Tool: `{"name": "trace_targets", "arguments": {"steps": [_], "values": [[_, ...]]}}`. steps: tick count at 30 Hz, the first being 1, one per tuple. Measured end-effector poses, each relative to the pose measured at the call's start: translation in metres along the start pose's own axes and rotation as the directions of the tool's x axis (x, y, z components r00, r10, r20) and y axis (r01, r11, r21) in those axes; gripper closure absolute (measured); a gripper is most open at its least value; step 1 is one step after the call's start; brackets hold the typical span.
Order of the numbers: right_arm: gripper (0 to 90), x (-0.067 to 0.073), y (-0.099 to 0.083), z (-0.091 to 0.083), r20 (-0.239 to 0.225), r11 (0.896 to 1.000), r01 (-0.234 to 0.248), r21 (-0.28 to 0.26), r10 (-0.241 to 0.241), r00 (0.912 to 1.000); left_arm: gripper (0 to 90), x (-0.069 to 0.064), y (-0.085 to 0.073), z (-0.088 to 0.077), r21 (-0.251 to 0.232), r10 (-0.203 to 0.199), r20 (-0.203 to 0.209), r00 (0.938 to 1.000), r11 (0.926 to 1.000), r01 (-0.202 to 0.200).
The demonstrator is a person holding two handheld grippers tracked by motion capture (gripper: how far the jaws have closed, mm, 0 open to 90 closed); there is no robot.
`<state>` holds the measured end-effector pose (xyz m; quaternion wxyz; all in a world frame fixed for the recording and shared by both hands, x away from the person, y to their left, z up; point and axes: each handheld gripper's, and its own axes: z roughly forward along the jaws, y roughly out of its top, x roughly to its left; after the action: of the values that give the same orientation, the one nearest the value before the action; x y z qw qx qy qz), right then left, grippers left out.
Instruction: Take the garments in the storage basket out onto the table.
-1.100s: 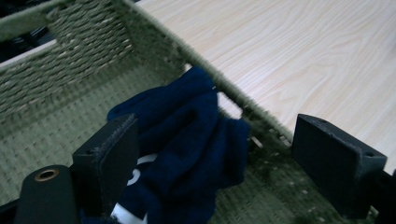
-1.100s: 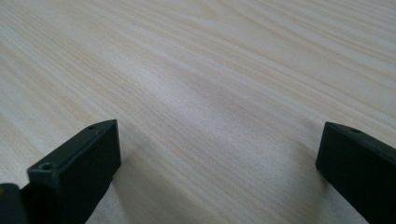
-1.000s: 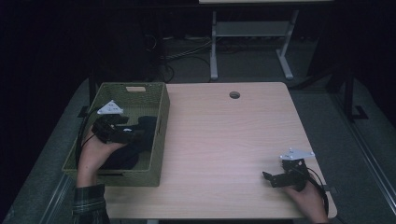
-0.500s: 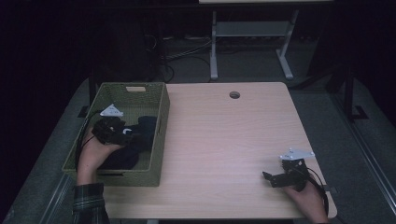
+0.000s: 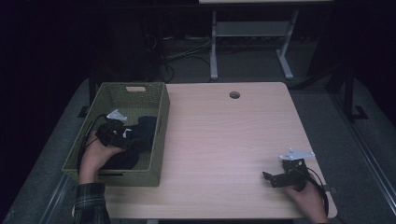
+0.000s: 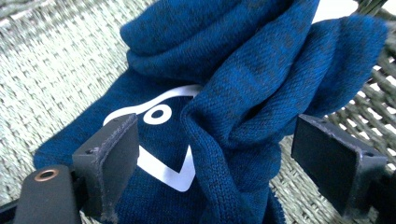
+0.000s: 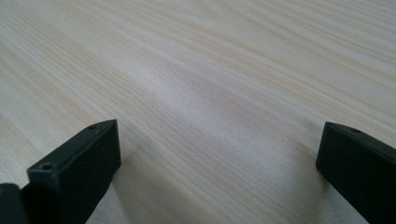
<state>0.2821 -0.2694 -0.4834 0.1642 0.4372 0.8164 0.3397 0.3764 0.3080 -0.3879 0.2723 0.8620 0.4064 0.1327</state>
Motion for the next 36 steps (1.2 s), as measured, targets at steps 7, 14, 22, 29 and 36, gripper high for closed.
{"name": "trace_targets", "arguments": {"steps": [7,14,22,29,36], "values": [[0.0,0.0,0.0,0.0,0.0,1.0,0.0,0.0,0.0,1.0,14.7,0.001,-0.002,0.007,0.04,0.005,-0.005,1.0,0.9992,-0.005],[0.0,0.0,0.0,0.0,0.0,1.0,0.0,0.0,0.0,1.0,14.7,0.001,-0.004,0.014,0.064,0.001,-0.008,1.0,0.998,-0.001],[0.0,0.0,0.0,0.0,0.0,1.0,0.0,0.0,0.0,1.0,14.8,0.001,-0.004,0.019,0.084,0.0,-0.009,1.0,0.9965,0.0],[0.0,0.0,0.0,0.0,0.0,1.0,0.0,0.0,0.0,1.0,22.3,0.0,-0.003,0.021,0.104,0.008,0.004,1.0,0.9945,-0.008],[0.0,0.0,0.0,0.0,0.0,1.0,0.0,0.0,0.0,1.0,35.1,0.001,-0.003,0.02,0.107,0.0,0.053,0.9986,0.9942,-0.005]]}}
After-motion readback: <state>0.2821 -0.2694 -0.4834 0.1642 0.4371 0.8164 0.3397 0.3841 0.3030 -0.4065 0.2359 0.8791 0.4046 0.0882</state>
